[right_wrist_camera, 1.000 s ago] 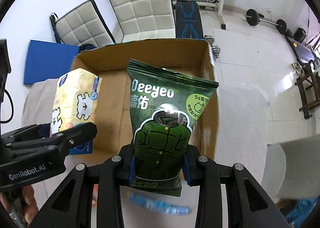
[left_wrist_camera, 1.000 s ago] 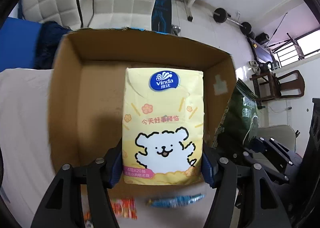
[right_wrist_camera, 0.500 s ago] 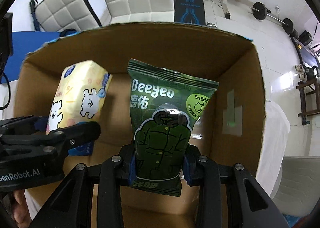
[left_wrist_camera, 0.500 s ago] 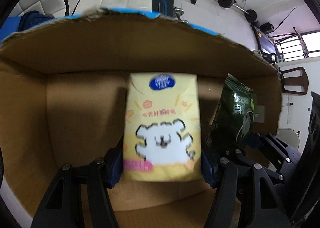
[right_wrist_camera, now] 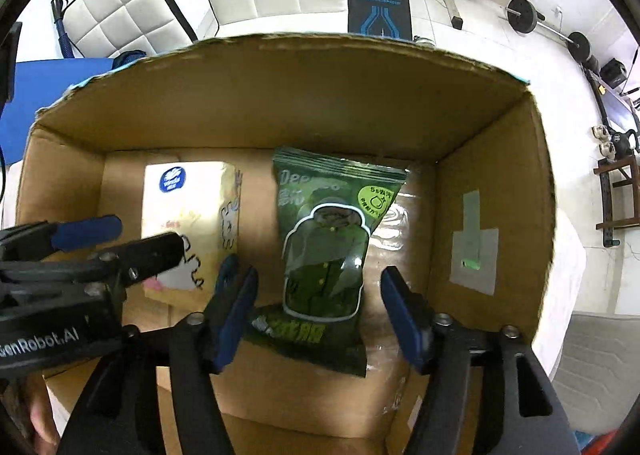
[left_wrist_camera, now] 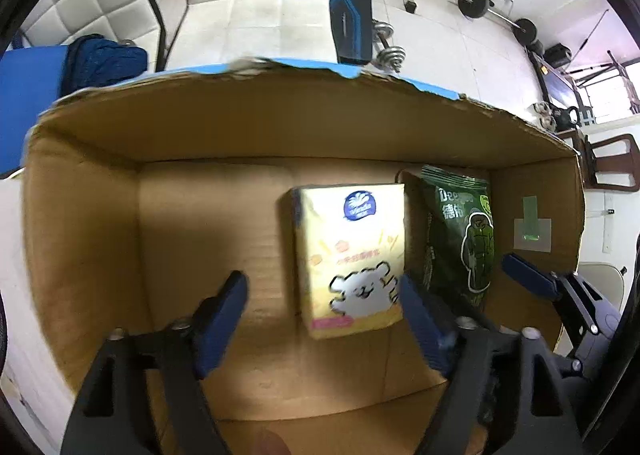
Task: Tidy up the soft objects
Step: 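Carry both packs into the box and open both tools to release, then grasp the orange panda bag with left tool while right tool grasps red snack bag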
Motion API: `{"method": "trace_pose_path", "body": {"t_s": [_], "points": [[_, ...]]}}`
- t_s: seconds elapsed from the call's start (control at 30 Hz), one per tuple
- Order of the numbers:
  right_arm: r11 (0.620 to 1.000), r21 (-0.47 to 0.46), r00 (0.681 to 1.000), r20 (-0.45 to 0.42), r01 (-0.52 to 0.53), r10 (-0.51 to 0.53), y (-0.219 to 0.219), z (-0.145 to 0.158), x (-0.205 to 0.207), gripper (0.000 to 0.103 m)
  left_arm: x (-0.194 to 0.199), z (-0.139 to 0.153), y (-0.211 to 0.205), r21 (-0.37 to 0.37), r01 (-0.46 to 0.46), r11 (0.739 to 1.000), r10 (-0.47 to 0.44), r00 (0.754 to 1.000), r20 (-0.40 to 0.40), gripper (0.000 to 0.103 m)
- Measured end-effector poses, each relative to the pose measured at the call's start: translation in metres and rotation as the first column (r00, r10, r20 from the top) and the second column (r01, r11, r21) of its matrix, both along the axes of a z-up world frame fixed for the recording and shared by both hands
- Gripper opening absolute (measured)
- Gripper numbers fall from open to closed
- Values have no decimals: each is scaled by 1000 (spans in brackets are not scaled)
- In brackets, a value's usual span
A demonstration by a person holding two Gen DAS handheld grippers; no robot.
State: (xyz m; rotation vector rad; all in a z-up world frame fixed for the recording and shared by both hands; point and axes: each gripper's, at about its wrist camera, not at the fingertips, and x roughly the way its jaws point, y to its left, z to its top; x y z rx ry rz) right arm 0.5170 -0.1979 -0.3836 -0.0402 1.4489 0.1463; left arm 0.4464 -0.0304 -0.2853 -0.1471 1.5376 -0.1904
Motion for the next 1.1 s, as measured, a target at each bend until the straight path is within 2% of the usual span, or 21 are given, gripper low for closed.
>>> {"method": "trace_pose_path", "body": {"t_s": [0.03, 0.07, 0.1, 0.17, 0.27, 0.53, 0.67, 0.77, 1.1], "points": [[1000, 1, 1000, -3, -5, 5, 1, 3, -5, 78, -3, 3, 2, 6, -3, 1000, 3, 1000, 10, 90], [1000, 3, 1000, -6, -4, 4, 3, 5, -11, 84, -8, 6, 6, 18, -5, 1000, 4, 1000, 22, 92], [1000, 3, 1000, -3, -1, 1, 5, 7, -16, 96, -14, 12, 8, 30, -6, 1000, 5, 999, 37, 93], [1000, 1, 1000, 17, 9, -9, 6, 14, -27, 103, -21, 15, 13, 54, -8, 999, 5, 998, 56, 96], [999, 6, 998, 32, 52, -52, 3, 22, -43, 103, -30, 22, 22, 86, -15, 996, 7, 996, 92, 96], [992, -26, 989, 77, 125, -123, 1, 50, -74, 103, -52, 47, 30, 105, -7, 994, -11, 987, 163, 96], [990, -45, 985, 111, 135, -129, 4, 69, -95, 103, -70, 68, 28, 122, -4, 993, -22, 977, 213, 97], [988, -59, 981, 142, 144, -135, 7, 87, -111, 103, -85, 84, 34, 107, -12, 994, -14, 972, 233, 97], [990, -13, 969, 208, 138, -132, 19, 146, -168, 103, -136, 138, 42, 113, -54, 992, 20, 960, 281, 97]]}}
